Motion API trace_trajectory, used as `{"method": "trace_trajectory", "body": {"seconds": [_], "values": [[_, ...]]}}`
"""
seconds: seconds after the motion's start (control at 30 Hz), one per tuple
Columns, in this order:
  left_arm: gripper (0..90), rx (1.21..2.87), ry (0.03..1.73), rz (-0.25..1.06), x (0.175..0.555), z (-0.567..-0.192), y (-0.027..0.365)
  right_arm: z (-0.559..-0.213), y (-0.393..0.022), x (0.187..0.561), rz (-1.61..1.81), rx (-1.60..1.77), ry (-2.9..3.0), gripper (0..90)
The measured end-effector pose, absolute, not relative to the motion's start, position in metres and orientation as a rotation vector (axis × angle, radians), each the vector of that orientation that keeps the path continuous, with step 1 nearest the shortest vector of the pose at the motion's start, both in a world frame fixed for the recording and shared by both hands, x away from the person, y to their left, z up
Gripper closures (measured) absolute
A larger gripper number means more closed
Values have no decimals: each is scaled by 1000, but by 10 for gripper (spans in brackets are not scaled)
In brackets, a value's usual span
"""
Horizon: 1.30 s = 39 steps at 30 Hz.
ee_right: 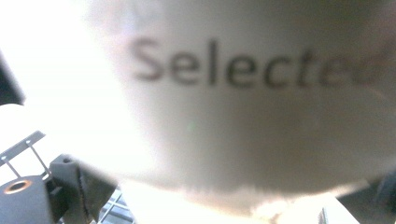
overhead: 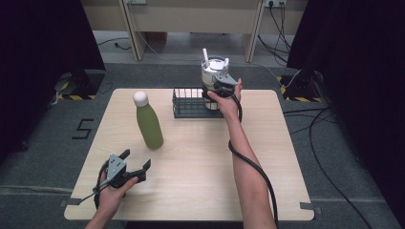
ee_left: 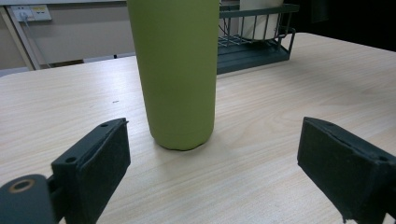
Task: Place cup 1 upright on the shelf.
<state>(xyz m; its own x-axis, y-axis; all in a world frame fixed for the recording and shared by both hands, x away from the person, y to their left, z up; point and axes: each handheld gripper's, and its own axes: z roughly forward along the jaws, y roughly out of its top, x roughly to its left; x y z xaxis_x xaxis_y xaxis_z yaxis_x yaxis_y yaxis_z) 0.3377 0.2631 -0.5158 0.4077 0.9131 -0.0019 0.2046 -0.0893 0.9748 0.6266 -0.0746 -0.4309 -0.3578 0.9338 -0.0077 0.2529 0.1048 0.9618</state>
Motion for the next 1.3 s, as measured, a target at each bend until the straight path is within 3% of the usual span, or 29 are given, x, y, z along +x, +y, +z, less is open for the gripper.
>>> {"method": "trace_trajectory", "body": {"seconds": [1.3], "values": [[85, 1578, 1005, 833, 339, -514, 259, -427, -109, 567, 1294, 1137, 1723, 75]]}}
